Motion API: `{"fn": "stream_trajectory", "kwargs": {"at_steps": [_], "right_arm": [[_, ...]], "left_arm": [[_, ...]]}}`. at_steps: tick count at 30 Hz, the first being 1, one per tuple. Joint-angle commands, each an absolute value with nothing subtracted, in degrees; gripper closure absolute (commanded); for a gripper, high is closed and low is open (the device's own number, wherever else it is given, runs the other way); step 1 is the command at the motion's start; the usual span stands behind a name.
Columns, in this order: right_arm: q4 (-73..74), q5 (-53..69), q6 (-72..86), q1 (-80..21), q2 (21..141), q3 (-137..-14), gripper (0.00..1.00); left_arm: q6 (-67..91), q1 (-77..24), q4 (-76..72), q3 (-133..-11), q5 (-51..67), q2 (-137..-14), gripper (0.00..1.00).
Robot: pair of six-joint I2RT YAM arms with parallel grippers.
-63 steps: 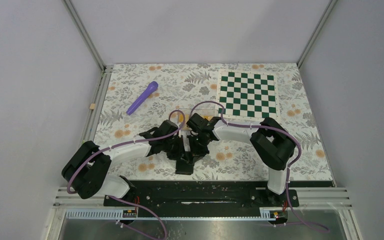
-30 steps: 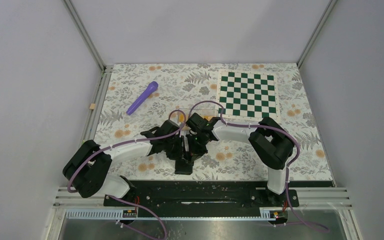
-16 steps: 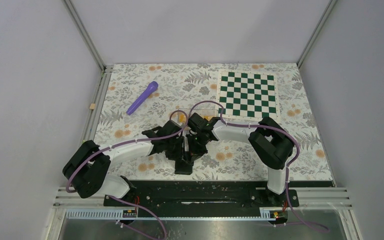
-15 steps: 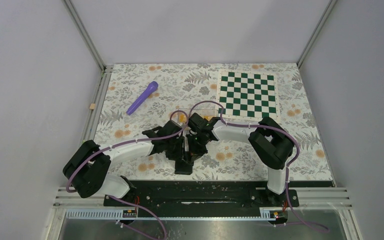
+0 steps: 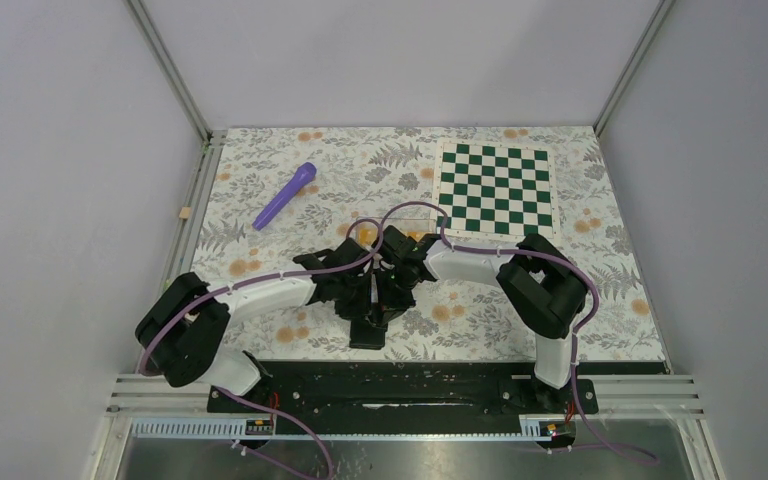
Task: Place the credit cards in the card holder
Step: Close the card holder at the center of the board.
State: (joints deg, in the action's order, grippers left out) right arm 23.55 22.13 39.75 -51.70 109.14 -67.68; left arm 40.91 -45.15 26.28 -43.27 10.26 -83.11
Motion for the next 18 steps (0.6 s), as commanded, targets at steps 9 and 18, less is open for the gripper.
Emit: {"fn": "stream_trajectory", "kwargs": {"at_steps": [9,18], "right_arm": [[23.2,21.0,39.8,-52.1,111.2,-69.1,1.0],[23.3,20.7,40.3,-52.4,112.1,-69.3,1.0]], "left_arm": [[40.2,-46.7,27.7,-44.4,5.8,-86.9,0.87],[41.0,-47.2,28.6,-44.8,4.5,-87.9,0.95]]}}
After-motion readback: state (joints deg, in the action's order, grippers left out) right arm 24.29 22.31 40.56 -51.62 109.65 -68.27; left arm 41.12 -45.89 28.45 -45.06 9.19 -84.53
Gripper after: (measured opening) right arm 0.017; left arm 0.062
